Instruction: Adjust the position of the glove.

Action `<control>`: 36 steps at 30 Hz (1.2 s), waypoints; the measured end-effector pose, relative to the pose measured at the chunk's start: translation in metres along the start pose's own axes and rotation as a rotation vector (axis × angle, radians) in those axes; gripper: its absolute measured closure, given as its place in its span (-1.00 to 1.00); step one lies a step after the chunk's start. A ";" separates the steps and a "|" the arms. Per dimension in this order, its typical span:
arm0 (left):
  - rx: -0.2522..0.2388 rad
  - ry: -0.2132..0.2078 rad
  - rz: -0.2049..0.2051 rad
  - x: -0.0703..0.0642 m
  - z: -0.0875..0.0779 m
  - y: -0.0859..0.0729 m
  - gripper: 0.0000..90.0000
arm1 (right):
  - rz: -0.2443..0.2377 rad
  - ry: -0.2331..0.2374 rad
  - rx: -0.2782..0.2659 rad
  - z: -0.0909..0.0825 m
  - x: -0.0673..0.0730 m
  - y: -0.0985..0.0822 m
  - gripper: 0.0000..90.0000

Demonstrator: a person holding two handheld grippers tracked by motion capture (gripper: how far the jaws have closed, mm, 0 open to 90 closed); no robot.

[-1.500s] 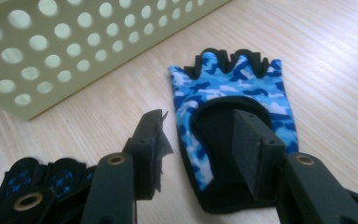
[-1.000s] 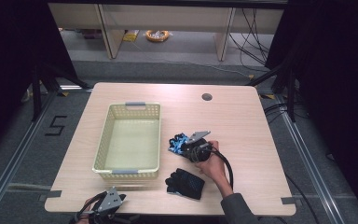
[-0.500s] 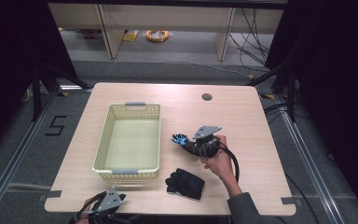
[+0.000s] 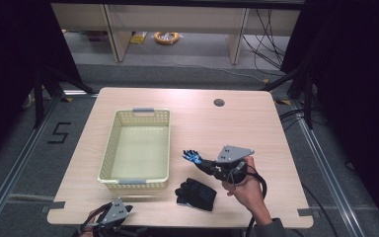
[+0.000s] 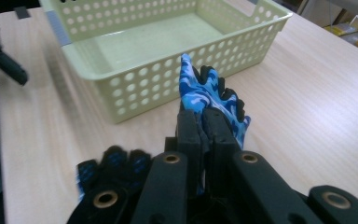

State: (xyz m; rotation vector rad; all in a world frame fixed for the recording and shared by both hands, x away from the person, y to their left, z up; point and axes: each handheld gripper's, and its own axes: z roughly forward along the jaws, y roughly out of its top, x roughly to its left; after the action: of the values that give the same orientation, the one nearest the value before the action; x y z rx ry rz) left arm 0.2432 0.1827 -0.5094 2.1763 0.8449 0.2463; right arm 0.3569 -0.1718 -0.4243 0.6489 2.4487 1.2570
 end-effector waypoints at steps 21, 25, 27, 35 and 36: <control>0.019 0.011 0.024 0.002 -0.001 0.000 -0.65 | -0.021 0.038 0.061 -0.006 0.031 -0.027 0.94; 0.020 0.011 0.025 0.001 -0.001 0.000 -0.65 | -0.021 0.037 0.058 -0.005 0.031 -0.030 0.94; 0.010 0.009 0.014 0.001 -0.001 0.000 -0.65 | -0.038 0.053 0.051 -0.003 0.029 -0.030 0.94; 0.017 0.011 0.021 0.001 -0.001 0.000 -0.65 | -0.052 0.072 0.064 0.000 0.030 -0.032 0.93; 0.020 0.011 0.026 0.002 -0.002 0.000 -0.64 | -0.040 0.073 0.066 0.000 0.031 -0.033 0.93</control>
State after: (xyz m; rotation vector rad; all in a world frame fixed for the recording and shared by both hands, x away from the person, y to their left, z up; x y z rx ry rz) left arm 0.2439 0.1848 -0.5085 2.2073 0.8287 0.2643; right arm 0.3227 -0.1727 -0.4539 0.5781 2.5587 1.2102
